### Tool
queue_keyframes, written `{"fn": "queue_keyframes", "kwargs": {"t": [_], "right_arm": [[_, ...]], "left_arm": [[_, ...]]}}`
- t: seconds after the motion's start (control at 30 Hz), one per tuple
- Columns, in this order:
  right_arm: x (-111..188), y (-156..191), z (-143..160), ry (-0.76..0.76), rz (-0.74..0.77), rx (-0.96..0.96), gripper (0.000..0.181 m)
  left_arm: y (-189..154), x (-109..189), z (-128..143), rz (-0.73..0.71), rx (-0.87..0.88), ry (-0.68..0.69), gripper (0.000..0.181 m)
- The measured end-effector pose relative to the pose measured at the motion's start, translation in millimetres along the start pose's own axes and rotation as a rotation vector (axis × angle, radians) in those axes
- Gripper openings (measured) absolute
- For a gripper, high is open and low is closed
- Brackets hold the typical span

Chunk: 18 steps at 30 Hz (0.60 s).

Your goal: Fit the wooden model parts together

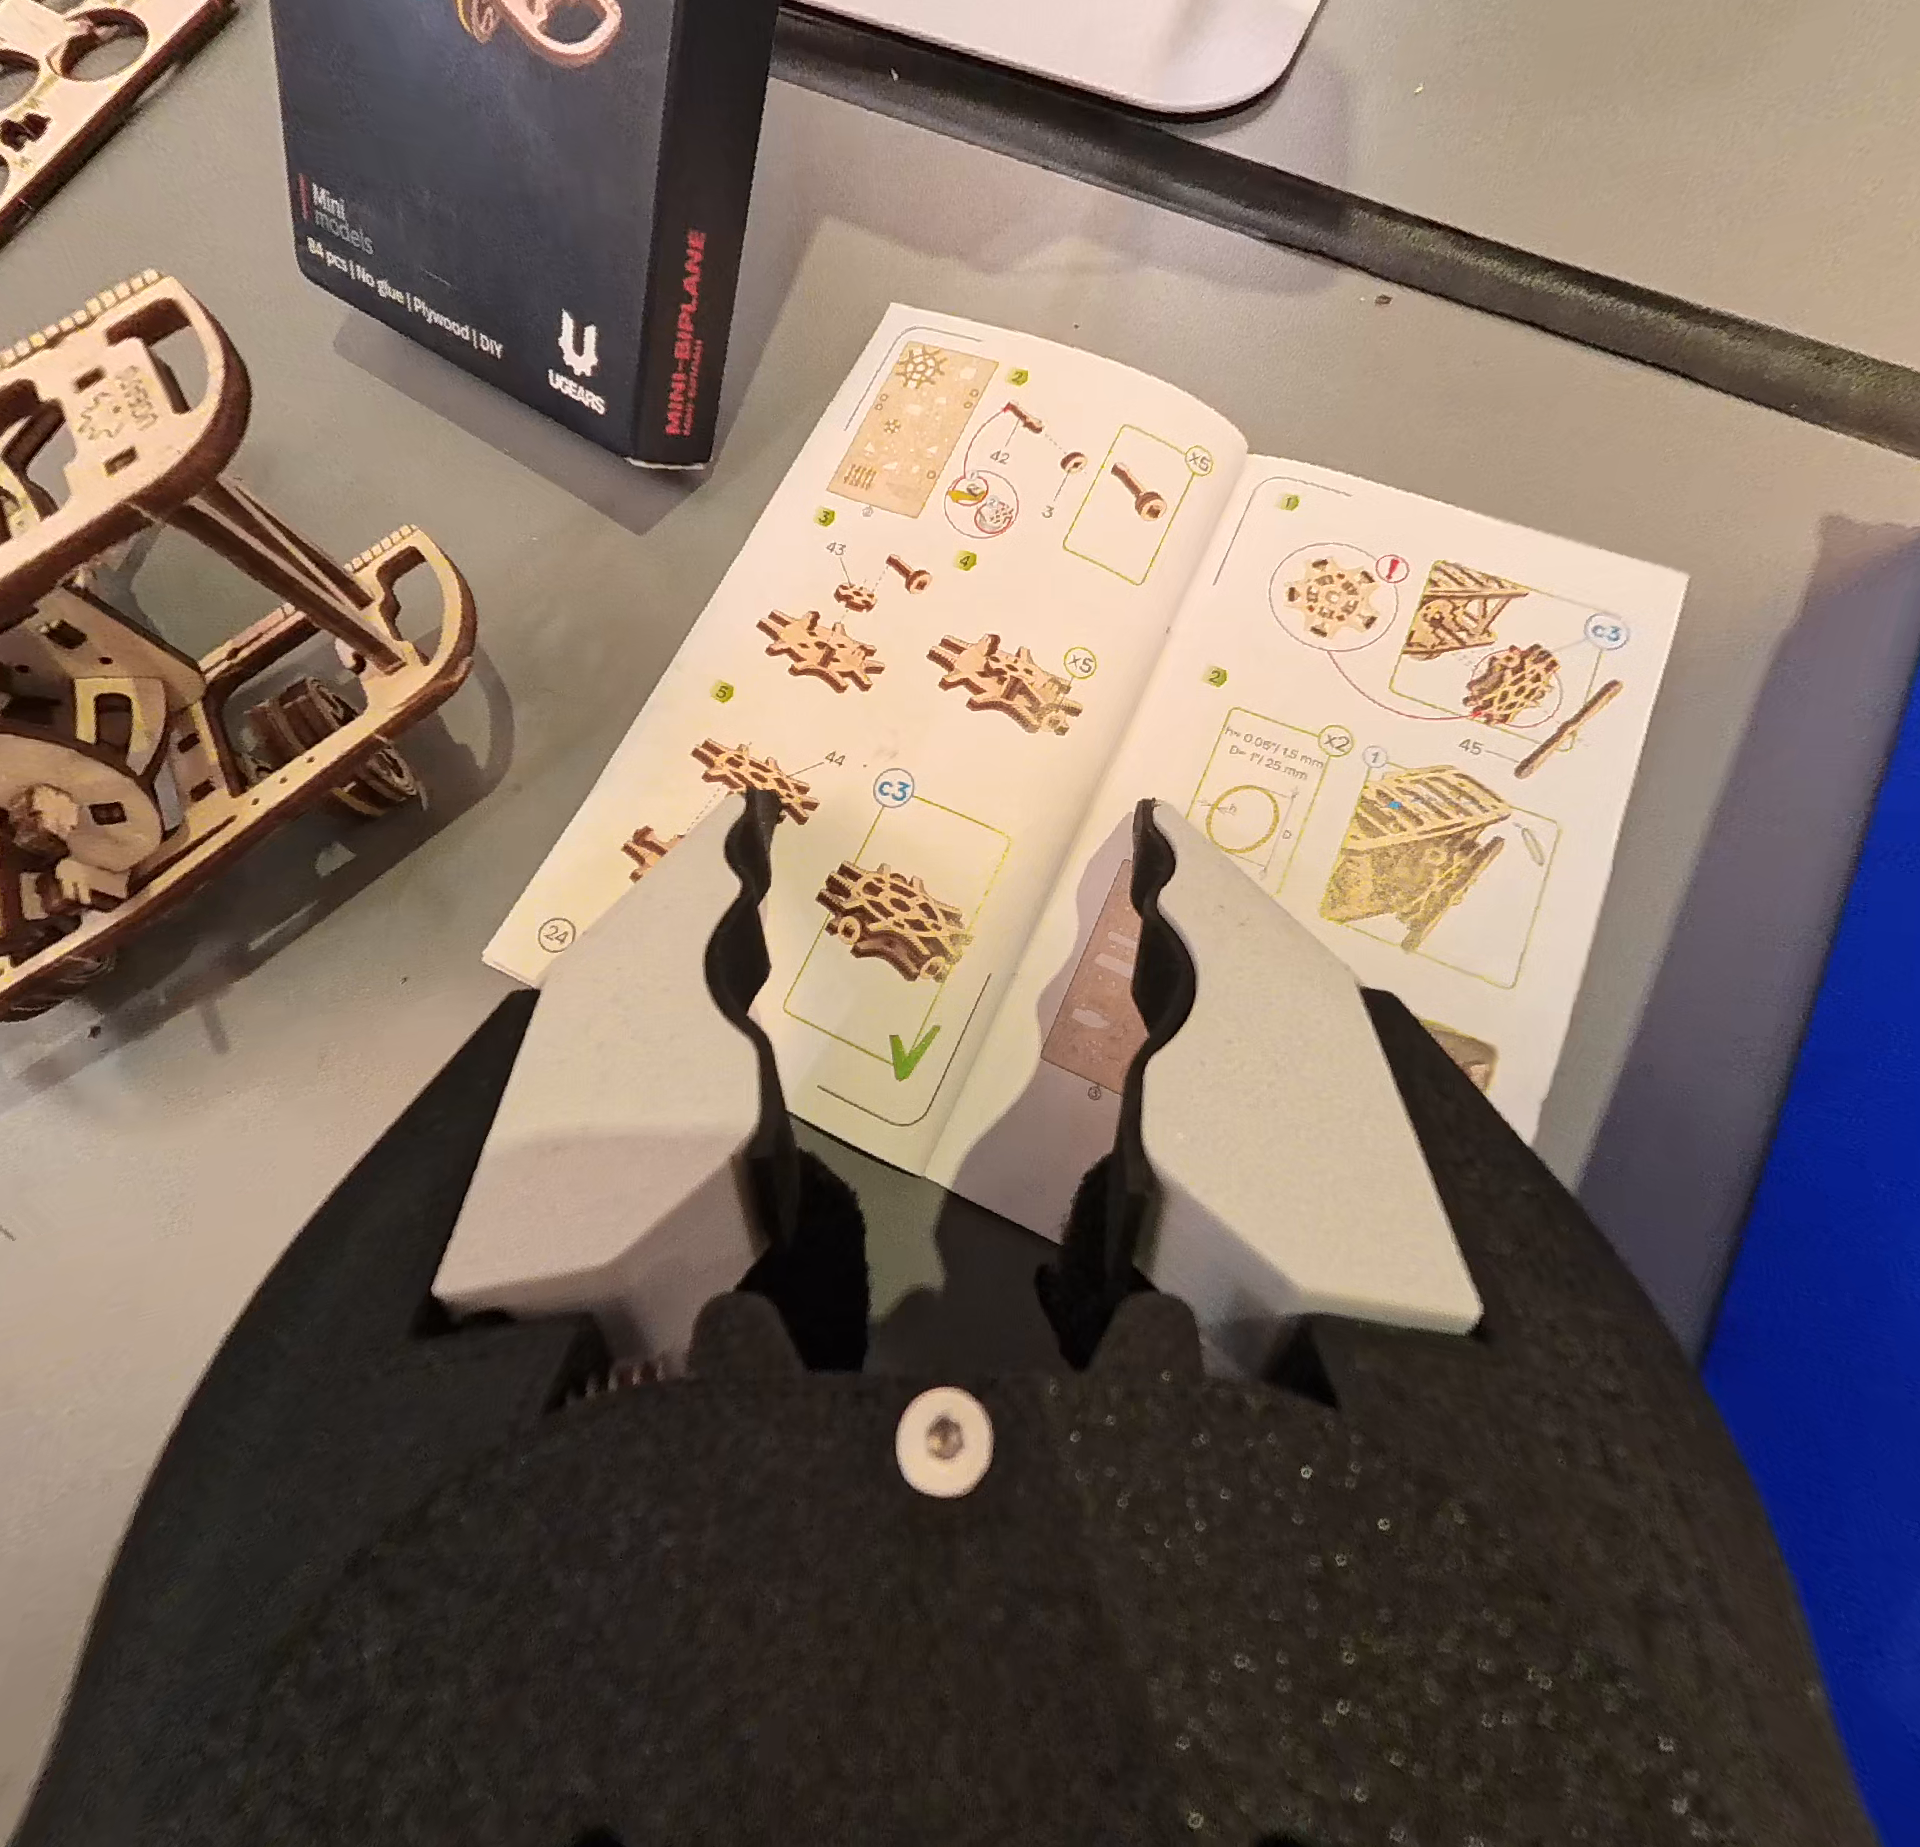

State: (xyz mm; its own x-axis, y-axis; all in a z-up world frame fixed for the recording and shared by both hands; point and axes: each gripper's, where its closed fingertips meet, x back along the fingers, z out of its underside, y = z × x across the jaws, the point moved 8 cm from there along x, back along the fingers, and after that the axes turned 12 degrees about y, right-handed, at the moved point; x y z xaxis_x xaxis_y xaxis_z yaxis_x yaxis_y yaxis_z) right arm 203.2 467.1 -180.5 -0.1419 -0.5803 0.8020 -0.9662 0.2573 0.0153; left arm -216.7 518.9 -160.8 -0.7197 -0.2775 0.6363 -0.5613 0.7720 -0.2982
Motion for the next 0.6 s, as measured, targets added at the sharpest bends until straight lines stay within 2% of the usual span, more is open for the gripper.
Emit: {"fn": "queue_keyframes", "kwargs": {"t": [0.07, 0.2, 0.37, 0.47, 0.6], "right_arm": [[2, 3, -1, -0.016, -0.005, 0.026, 0.067], [18, 12, -9, -0.144, 0.049, 0.097, 0.068], [67, 34, -17, -0.191, 0.08, 0.175, 0.073], [100, 48, -1, -0.192, 0.071, 0.193, 0.073], [132, 68, 47, -0.192, -0.022, 0.138, 0.07]], "left_arm": [[-2, 4, -1, 0.008, -0.018, -0.038, 0.021], [-10, 11, -1, 0.043, -0.077, -0.09, 0.021], [-15, 14, 3, 0.091, -0.078, -0.094, 0.021], [-20, 21, 7, 0.14, -0.034, -0.107, 0.021], [-32, 36, 6, 0.194, 0.009, -0.135, 0.021]]}}
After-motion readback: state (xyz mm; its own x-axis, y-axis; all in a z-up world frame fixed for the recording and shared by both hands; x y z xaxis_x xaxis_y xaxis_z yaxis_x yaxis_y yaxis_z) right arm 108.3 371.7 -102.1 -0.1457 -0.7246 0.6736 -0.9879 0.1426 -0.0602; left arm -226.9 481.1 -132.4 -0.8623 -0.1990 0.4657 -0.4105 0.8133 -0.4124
